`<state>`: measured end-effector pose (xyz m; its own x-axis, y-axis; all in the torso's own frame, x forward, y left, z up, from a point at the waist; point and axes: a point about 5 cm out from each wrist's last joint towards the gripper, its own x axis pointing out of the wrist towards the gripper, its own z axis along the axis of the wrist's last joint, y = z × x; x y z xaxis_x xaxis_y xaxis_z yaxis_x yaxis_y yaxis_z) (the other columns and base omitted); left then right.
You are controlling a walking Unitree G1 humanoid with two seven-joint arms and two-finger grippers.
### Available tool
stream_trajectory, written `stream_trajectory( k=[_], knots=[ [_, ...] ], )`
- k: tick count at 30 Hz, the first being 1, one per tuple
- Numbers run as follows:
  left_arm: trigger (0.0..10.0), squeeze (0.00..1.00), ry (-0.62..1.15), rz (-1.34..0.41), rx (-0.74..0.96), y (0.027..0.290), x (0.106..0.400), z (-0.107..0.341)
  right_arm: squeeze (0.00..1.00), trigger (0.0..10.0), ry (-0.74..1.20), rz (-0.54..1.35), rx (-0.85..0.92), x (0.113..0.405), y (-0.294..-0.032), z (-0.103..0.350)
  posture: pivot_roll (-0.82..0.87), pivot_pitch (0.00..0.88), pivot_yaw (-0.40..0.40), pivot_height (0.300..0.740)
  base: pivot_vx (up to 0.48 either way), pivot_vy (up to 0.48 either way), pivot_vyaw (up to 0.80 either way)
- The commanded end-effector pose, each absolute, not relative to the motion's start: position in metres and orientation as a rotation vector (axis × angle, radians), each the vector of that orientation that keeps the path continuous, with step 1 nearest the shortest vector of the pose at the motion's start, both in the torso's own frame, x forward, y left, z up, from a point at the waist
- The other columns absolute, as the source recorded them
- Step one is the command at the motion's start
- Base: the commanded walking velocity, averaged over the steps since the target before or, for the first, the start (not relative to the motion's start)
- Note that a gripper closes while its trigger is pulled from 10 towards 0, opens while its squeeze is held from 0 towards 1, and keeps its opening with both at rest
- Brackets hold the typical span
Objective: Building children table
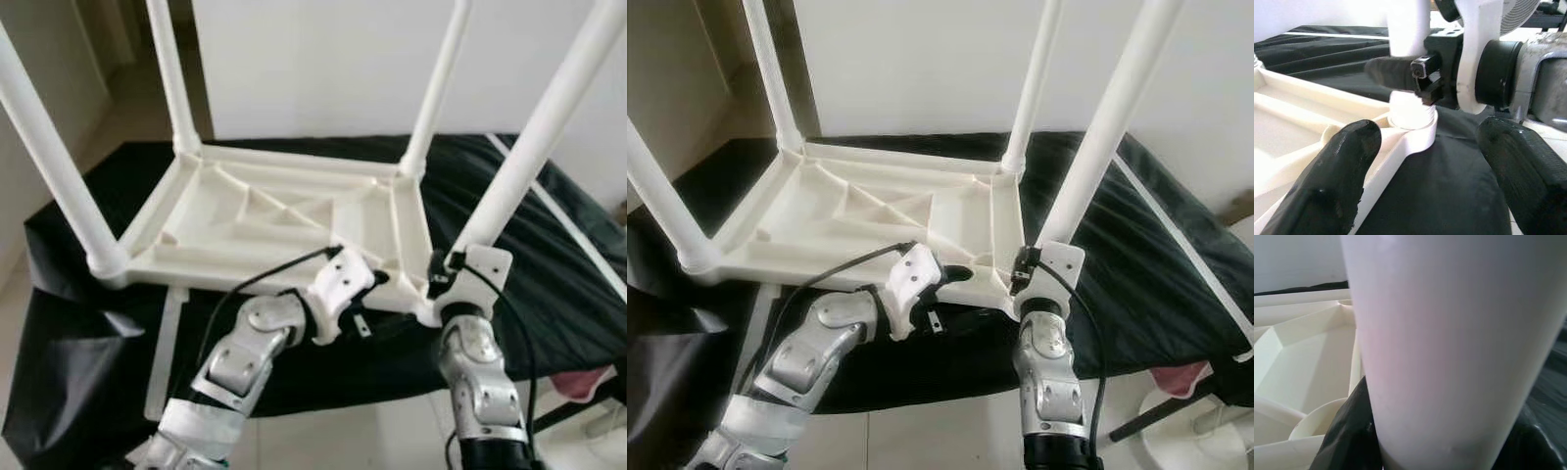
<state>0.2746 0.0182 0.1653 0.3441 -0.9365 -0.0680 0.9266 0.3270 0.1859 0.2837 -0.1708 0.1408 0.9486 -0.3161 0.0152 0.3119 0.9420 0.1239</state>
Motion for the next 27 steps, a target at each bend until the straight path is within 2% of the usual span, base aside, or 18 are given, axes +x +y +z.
stream_trajectory(
  k=[1,6,7,8,9,16,17,27],
  knots=[
    [10.0,0.0,-0.076,-1.071,0.213,0.021,0.282,0.167,0.0,10.0,0.053,-0.404,0.176,0.274,-0.178,0.123,0.02,0.0,-0.04,0.74,0.0,0.0,0.0],
    [10.0,0.0,-0.08,-1.068,0.222,0.022,0.284,0.168,0.0,10.0,0.042,-0.406,0.166,0.273,-0.181,0.125,0.02,0.0,-0.038,0.74,0.0,0.0,0.0],
    [10.0,0.0,-0.087,-1.058,0.236,0.024,0.286,0.169,0.56,10.0,0.027,-0.396,0.17,0.272,-0.184,0.127,0.01,0.0,-0.034,0.74,0.0,0.0,0.0],
    [10.0,0.0,-0.087,-1.058,0.236,0.024,0.286,0.169,0.56,10.0,0.027,-0.396,0.17,0.272,-0.184,0.127,0.01,0.0,-0.034,0.74,0.0,0.0,0.0],
    [10.0,0.0,-0.094,-1.048,0.244,0.026,0.288,0.171,1.0,10.0,0.001,-0.375,0.159,0.272,-0.187,0.132,0.01,0.0,-0.034,0.74,0.0,0.0,0.0],
    [10.0,0.0,-0.114,-1.018,0.24,0.026,0.294,0.176,1.0,10.0,-0.067,-0.2,0.075,0.279,-0.202,0.147,0.0,0.0,-0.037,0.74,0.0,0.0,0.0],
    [10.0,0.0,-0.118,-1.02,0.235,0.026,0.293,0.176,0.0,10.0,-0.069,-0.163,0.058,0.28,-0.204,0.148,0.01,0.0,-0.043,0.74,0.0,0.0,0.0],
    [10.0,0.0,-0.143,-1.026,0.21,0.021,0.292,0.178,0.0,10.0,-0.052,0.032,0.007,0.293,-0.211,0.145,0.04,0.0,-0.061,0.74,0.0,0.0,0.0]
  ],
)
